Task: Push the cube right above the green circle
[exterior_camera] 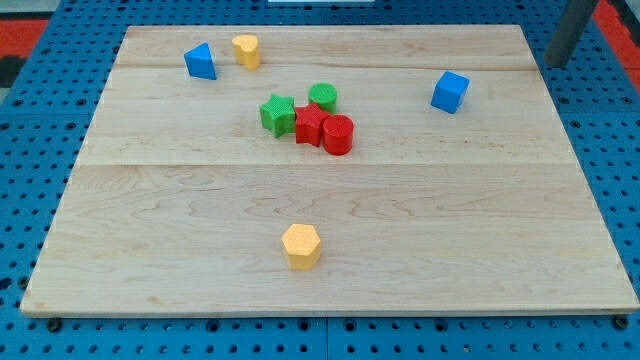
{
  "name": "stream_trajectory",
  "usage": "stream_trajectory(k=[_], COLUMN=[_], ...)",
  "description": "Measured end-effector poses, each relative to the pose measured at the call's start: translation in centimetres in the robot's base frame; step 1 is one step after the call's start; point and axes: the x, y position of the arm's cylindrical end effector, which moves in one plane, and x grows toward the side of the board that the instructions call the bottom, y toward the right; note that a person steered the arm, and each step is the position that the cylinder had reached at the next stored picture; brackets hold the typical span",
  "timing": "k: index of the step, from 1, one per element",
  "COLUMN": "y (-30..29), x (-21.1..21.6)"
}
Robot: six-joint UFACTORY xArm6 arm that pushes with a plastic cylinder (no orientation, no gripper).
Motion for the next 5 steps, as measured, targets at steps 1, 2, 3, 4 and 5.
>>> stream_trajectory(k=[1, 2, 3, 4, 5], y=[-1.7, -7.3, -16.2, -22.7, -22.7], x=[1.9, 5.5, 6.0, 4.6, 1.3])
